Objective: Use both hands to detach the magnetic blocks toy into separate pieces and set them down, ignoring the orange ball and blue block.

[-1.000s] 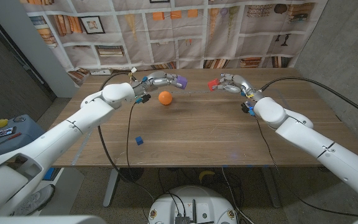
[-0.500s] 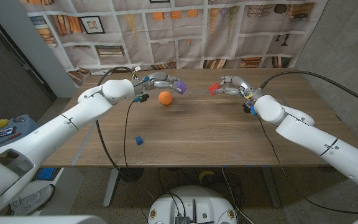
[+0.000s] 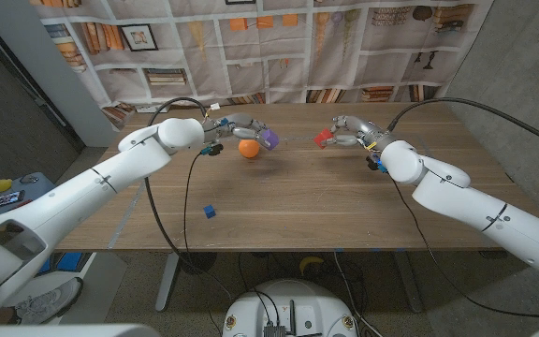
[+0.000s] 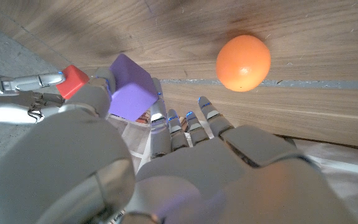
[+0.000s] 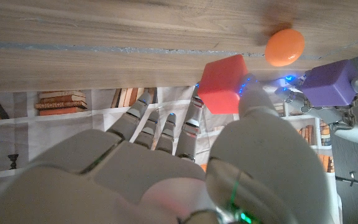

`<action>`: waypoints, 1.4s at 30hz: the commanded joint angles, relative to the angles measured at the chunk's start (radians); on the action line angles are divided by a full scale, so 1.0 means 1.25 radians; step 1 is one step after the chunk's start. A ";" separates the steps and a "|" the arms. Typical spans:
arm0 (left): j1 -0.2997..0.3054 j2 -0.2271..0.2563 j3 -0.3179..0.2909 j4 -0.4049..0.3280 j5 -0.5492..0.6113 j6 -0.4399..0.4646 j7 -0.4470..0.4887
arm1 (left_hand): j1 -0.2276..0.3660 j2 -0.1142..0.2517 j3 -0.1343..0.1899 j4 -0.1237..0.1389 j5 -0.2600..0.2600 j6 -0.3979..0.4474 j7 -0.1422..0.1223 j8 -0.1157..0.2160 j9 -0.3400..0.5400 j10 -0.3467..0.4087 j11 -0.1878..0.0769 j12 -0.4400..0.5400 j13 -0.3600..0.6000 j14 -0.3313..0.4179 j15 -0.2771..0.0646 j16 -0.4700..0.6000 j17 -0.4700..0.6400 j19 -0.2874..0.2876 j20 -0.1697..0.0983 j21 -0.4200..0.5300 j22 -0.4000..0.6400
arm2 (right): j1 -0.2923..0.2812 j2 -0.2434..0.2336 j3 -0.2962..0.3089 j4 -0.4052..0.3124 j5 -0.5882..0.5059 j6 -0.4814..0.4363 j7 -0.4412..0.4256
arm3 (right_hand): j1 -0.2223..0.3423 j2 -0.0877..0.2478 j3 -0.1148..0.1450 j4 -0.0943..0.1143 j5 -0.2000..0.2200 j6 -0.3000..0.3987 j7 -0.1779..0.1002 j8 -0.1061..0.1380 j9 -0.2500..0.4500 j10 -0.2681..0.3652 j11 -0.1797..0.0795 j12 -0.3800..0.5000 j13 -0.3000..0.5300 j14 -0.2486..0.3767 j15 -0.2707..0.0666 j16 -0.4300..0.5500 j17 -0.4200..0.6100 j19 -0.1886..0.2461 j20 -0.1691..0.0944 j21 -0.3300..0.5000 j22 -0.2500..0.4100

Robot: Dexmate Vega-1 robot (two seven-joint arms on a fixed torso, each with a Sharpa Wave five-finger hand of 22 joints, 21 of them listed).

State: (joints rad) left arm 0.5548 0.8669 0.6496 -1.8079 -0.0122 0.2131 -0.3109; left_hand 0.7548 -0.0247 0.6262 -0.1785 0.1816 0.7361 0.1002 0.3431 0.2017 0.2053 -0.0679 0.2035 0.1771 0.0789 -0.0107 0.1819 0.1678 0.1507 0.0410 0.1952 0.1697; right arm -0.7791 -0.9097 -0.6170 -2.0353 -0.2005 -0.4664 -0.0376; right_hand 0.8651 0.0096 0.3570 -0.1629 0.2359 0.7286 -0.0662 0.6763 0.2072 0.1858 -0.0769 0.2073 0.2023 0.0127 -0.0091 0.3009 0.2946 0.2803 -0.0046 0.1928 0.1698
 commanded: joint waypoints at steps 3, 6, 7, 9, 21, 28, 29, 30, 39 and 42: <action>-0.013 0.009 0.036 -0.034 0.103 0.043 -0.019 | 0.004 0.012 -0.005 0.000 0.003 0.094 -0.087 0.003 0.004 0.008 -0.004 0.000 0.001 0.009 -0.002 0.002 0.001 0.009 0.000 0.000 0.002 | 0.048 -0.015 -0.058 -0.016 -0.111 -0.071 0.099 | 0.061 0.063 -0.002 -0.001 0.002 0.118 -0.112 0.025 0.002 0.011 0.000 0.003 0.001 -0.003 -0.005 -0.002 0.005 0.005 0.010 0.003 0.002; -0.012 0.007 0.040 -0.033 0.118 0.043 -0.019 | 0.005 0.012 -0.006 0.000 0.003 0.095 -0.087 0.002 0.004 0.009 -0.004 0.000 0.001 0.011 -0.004 0.002 0.001 0.011 -0.001 0.001 0.002 | 0.059 -0.018 -0.070 -0.015 -0.130 -0.075 0.125 | 0.061 0.063 -0.002 -0.001 0.002 0.117 -0.113 0.025 0.002 0.013 -0.005 0.003 0.001 -0.002 -0.005 -0.002 0.005 0.007 0.010 0.003 0.002; -0.011 0.006 0.041 -0.034 0.123 0.046 -0.020 | 0.006 0.012 -0.006 0.000 0.003 0.095 -0.087 0.002 0.004 0.009 -0.005 0.000 0.001 0.012 -0.004 0.002 0.001 0.012 -0.001 0.001 0.002 | 0.062 -0.014 -0.074 -0.015 -0.138 -0.088 0.133 | 0.061 0.063 -0.002 -0.001 0.002 0.117 -0.113 0.025 0.002 0.014 -0.005 0.003 0.001 -0.002 -0.005 -0.002 0.005 0.007 0.010 0.003 0.002; -0.010 0.006 0.043 -0.034 0.132 0.047 -0.020 | 0.007 0.013 -0.008 0.000 0.003 0.097 -0.086 0.002 0.004 0.011 -0.006 0.000 0.001 0.014 -0.005 0.002 0.001 0.013 -0.002 0.001 0.002 | 0.068 -0.014 -0.079 -0.012 -0.145 -0.086 0.145 | 0.061 0.063 -0.003 -0.001 0.002 0.118 -0.113 0.025 0.002 0.014 -0.005 0.003 0.001 -0.002 -0.005 -0.002 0.005 0.008 0.009 0.003 0.002; 0.003 0.001 0.053 -0.042 0.192 0.057 -0.010 | 0.011 0.013 -0.015 0.000 0.003 0.112 -0.091 0.004 0.004 0.023 -0.014 0.003 0.001 0.020 -0.011 0.002 0.001 0.018 -0.004 0.002 0.002 | 0.101 -0.002 -0.128 0.006 -0.231 -0.107 0.222 | 0.061 0.064 -0.005 0.000 0.001 0.116 -0.114 0.023 0.002 0.015 -0.004 0.003 0.001 -0.001 -0.005 -0.001 0.005 0.008 0.010 0.003 0.002; 0.018 -0.002 0.056 -0.049 0.219 0.067 0.002 | 0.013 0.013 -0.017 0.000 0.003 0.109 -0.090 0.001 0.005 0.023 -0.016 0.002 0.001 0.021 -0.012 0.001 0.001 0.019 -0.006 0.002 0.002 | 0.111 0.010 -0.156 0.009 -0.295 -0.129 0.256 | 0.060 0.064 -0.006 0.000 0.001 0.117 -0.117 0.024 0.002 0.015 -0.005 0.003 0.001 0.002 -0.006 0.000 0.005 0.008 0.011 0.003 0.002; 0.019 -0.003 0.057 -0.048 0.221 0.066 0.002 | 0.013 0.013 -0.018 0.000 0.003 0.109 -0.091 0.001 0.005 0.023 -0.016 0.001 0.001 0.021 -0.011 0.001 0.001 0.019 -0.006 0.001 0.002 | 0.112 0.014 -0.160 0.009 -0.305 -0.136 0.263 | 0.060 0.064 -0.006 0.000 0.001 0.117 -0.117 0.024 0.002 0.015 -0.005 0.003 0.001 0.001 -0.006 0.000 0.005 0.008 0.011 0.003 0.002; 0.020 -0.005 0.058 -0.048 0.223 0.069 0.001 | 0.013 0.013 -0.018 0.000 0.003 0.109 -0.091 0.001 0.005 0.023 -0.016 0.001 0.001 0.021 -0.012 0.001 0.001 0.019 -0.005 0.001 0.002 | 0.115 0.014 -0.166 0.010 -0.317 -0.134 0.269 | 0.060 0.064 -0.006 0.000 0.001 0.117 -0.117 0.024 0.002 0.016 -0.005 0.003 0.002 0.002 -0.006 0.000 0.005 0.008 0.011 0.003 0.002; 0.016 -0.012 0.069 -0.039 0.249 0.067 -0.010 | 0.015 0.014 -0.022 0.001 0.003 0.110 -0.092 -0.001 0.005 0.021 -0.018 -0.001 0.001 0.021 -0.012 0.000 0.001 0.020 -0.006 0.001 0.003 | 0.120 0.031 -0.188 0.023 -0.386 -0.137 0.311 | 0.060 0.065 -0.007 0.001 0.000 0.114 -0.120 0.026 0.008 0.016 -0.006 0.002 0.002 0.005 -0.008 0.001 0.005 0.008 0.010 0.003 0.002; 0.016 -0.015 0.072 -0.037 0.261 0.069 -0.007 | 0.015 0.014 -0.023 0.001 0.003 0.110 -0.094 -0.002 0.005 0.023 -0.018 -0.001 0.001 0.023 -0.013 0.001 0.001 0.020 -0.006 0.001 0.003 | 0.120 0.038 -0.190 0.029 -0.401 -0.136 0.319 | 0.059 0.065 -0.008 0.001 0.000 0.114 -0.120 0.027 0.011 0.017 -0.006 0.002 0.002 0.006 -0.010 0.002 0.005 0.009 0.009 0.003 0.002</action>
State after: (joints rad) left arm 0.5729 0.8581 0.7261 -1.8630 0.2613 0.2936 -0.3179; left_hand 0.7615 -0.0178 0.6014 -0.1786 0.1806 0.7450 0.1090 0.3406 0.2023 0.2287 -0.0836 0.2041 0.1771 0.0967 -0.0286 0.1819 0.1679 0.1670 0.0323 0.1952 0.1697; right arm -0.6403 -0.8889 -0.8205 -2.0198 -0.6116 -0.6289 0.3058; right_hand 0.8652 0.0095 0.3489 -0.1602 0.2279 0.7283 -0.0664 0.6763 0.2157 0.1984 -0.0785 0.2074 0.2023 0.0199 -0.0163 0.3009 0.2996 0.2908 0.0056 0.1929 0.1698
